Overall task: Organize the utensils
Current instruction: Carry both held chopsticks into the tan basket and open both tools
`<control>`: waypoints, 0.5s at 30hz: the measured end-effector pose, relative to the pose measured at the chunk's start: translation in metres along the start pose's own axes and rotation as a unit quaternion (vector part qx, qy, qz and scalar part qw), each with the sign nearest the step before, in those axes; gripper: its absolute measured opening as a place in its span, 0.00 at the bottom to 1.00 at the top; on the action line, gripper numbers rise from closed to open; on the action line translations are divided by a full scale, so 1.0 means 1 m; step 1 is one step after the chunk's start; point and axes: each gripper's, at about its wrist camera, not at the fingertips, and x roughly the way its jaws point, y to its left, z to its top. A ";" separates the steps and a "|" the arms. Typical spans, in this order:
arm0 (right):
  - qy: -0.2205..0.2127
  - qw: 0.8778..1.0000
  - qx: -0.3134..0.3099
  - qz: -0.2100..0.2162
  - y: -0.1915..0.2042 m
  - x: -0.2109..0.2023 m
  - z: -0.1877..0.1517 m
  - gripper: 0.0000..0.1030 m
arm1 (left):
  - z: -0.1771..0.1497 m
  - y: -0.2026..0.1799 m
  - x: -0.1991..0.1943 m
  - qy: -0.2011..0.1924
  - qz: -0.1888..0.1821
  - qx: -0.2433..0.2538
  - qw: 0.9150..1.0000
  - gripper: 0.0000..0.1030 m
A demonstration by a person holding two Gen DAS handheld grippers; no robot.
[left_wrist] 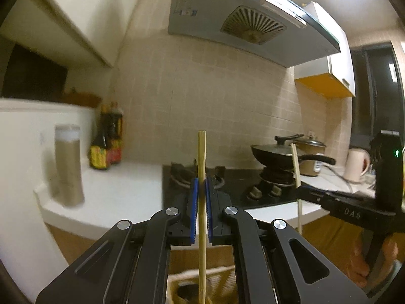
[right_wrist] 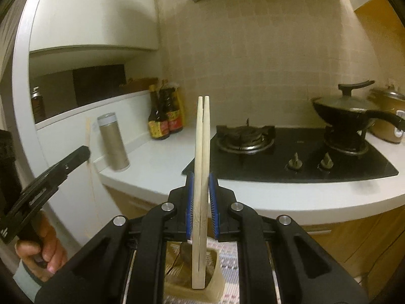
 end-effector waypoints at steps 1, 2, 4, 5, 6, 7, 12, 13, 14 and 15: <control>-0.011 1.000 0.003 -0.012 0.000 0.002 -0.002 0.10 | -0.003 0.000 0.002 -0.003 -0.002 0.000 1.000 0.04; -0.017 1.000 0.006 -0.018 -0.001 0.005 -0.005 0.10 | -0.004 0.000 0.002 -0.006 0.000 -0.001 1.000 0.04; -0.024 0.999 0.011 -0.024 -0.002 0.010 -0.012 0.10 | -0.009 0.000 0.003 -0.013 0.008 -0.001 1.000 0.04; -0.029 0.999 0.011 -0.028 -0.002 0.011 -0.016 0.10 | -0.013 0.001 0.004 -0.017 0.014 -0.002 1.000 0.04; -0.032 0.999 0.009 -0.030 -0.001 0.013 -0.021 0.10 | -0.017 0.002 0.005 -0.020 0.019 -0.003 1.000 0.04; -0.032 0.999 0.004 -0.031 0.000 0.015 -0.025 0.10 | -0.021 0.003 0.006 -0.024 0.026 -0.001 0.999 0.04; -0.032 0.999 -0.022 -0.033 0.010 0.022 -0.042 0.10 | -0.034 0.008 0.012 -0.022 0.029 -0.009 0.999 0.04; -0.031 0.999 -0.024 -0.031 0.011 0.022 -0.046 0.10 | -0.036 0.010 0.012 -0.021 0.027 -0.013 0.999 0.04; -0.030 0.999 -0.025 -0.030 0.011 0.023 -0.048 0.10 | -0.037 0.010 0.013 -0.019 0.026 -0.014 0.999 0.04; -0.030 0.999 -0.026 -0.031 0.012 0.024 -0.051 0.10 | -0.039 0.011 0.013 -0.018 0.025 -0.015 0.999 0.04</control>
